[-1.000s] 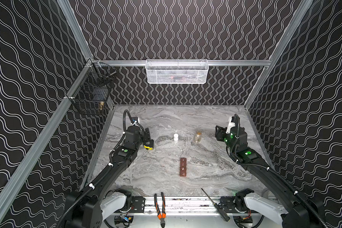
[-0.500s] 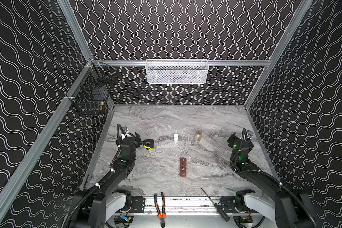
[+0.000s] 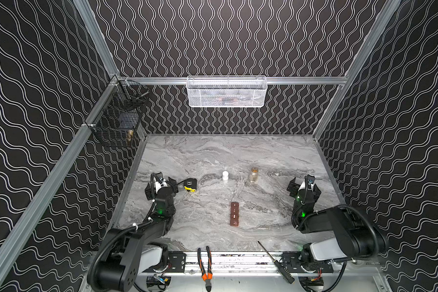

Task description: Sort the pills into containers

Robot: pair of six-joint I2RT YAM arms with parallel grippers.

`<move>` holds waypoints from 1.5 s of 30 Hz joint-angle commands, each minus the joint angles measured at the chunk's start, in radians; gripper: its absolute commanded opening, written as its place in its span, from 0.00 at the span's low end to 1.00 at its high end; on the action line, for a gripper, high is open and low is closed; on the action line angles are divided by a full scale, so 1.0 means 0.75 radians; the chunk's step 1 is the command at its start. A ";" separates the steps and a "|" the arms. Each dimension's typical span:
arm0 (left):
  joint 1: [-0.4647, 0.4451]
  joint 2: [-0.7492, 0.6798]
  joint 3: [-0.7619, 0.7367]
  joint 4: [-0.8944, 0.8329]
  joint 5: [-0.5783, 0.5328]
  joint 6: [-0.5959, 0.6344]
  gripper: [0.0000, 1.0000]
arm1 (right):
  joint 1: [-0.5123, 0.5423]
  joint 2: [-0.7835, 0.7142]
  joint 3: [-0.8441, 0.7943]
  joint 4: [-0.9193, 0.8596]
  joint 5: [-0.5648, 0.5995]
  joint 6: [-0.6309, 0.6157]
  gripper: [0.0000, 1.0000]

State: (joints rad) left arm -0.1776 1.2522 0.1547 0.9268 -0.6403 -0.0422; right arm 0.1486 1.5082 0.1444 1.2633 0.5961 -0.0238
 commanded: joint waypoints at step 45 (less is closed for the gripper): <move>0.085 0.550 0.265 0.190 0.457 0.124 0.99 | -0.182 0.058 0.128 -0.019 -0.372 0.056 0.99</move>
State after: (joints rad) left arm -0.1162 1.6672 0.3492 1.0615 -0.3050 0.0353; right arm 0.0120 1.5517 0.2386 1.2110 0.3168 0.0185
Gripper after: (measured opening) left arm 0.987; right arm 0.992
